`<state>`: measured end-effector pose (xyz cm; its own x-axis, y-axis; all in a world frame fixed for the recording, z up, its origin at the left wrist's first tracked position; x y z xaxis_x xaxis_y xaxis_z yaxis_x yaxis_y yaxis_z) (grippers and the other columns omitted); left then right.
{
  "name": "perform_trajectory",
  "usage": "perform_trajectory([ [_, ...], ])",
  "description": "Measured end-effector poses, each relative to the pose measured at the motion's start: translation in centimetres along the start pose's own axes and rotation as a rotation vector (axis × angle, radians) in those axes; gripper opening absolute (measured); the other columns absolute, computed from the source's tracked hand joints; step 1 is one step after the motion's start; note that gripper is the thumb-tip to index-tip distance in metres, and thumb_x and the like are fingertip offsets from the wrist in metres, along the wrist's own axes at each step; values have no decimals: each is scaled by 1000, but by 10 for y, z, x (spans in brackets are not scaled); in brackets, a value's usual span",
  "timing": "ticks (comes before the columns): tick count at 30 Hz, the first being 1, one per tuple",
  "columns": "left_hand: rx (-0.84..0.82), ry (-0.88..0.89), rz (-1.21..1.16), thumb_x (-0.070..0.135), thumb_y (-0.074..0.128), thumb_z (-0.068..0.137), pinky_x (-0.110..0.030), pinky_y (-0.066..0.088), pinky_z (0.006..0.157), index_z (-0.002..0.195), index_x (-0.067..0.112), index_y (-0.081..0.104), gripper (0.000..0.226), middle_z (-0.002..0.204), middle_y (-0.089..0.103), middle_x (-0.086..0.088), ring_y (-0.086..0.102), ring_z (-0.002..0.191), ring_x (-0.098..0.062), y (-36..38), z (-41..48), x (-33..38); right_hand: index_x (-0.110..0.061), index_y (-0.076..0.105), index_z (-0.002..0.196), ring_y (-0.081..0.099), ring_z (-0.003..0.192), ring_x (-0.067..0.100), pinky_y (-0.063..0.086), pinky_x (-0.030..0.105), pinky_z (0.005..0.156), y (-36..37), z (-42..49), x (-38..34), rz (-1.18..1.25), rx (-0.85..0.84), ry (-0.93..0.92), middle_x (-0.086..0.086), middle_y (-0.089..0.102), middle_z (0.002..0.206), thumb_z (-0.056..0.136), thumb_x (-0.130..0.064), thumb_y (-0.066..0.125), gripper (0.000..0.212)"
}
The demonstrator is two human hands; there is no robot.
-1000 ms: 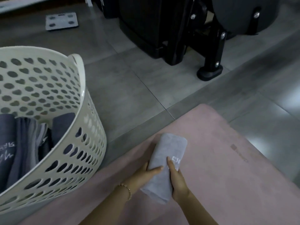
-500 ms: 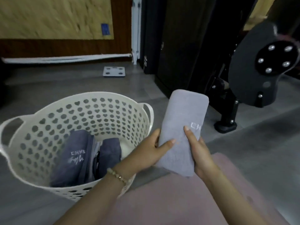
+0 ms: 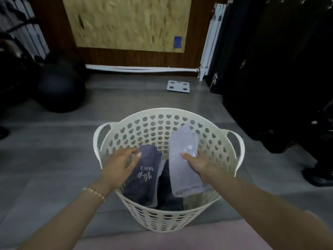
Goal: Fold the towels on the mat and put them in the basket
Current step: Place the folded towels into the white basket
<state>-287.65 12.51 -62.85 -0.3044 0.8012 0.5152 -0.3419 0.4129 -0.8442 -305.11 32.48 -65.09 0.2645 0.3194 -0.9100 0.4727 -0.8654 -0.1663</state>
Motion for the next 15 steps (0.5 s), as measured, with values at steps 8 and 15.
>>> perform_trajectory([
  [8, 63, -76, -97, 70, 14, 85, -21, 36, 88, 123, 29, 56, 70, 118, 62, 11, 55, 108, -9, 16, 11, -8, -13, 29, 147, 44, 128, 33, 37, 36, 106, 46, 77, 70, -280, -4, 97, 9, 42, 142, 91, -39, 58, 68],
  [15, 96, -89, -92, 68, 15, 86, -18, 33, 87, 124, 34, 55, 66, 115, 60, 18, 52, 106, -2, 18, 8, -16, -15, 30, 107, 49, 56, 11, 40, 14, 40, 64, 111, 131, -317, -103, 297, 7, 48, 75, 96, -15, 52, 25],
])
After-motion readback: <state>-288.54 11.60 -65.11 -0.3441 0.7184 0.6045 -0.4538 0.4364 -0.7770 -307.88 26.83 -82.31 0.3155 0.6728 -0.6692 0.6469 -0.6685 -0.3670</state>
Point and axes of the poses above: each hand's wrist, its own z-axis towards the middle knuckle, its own y-axis out of the palm, x = y × z, the point moved 1 cm from there along z, towards the middle knuckle
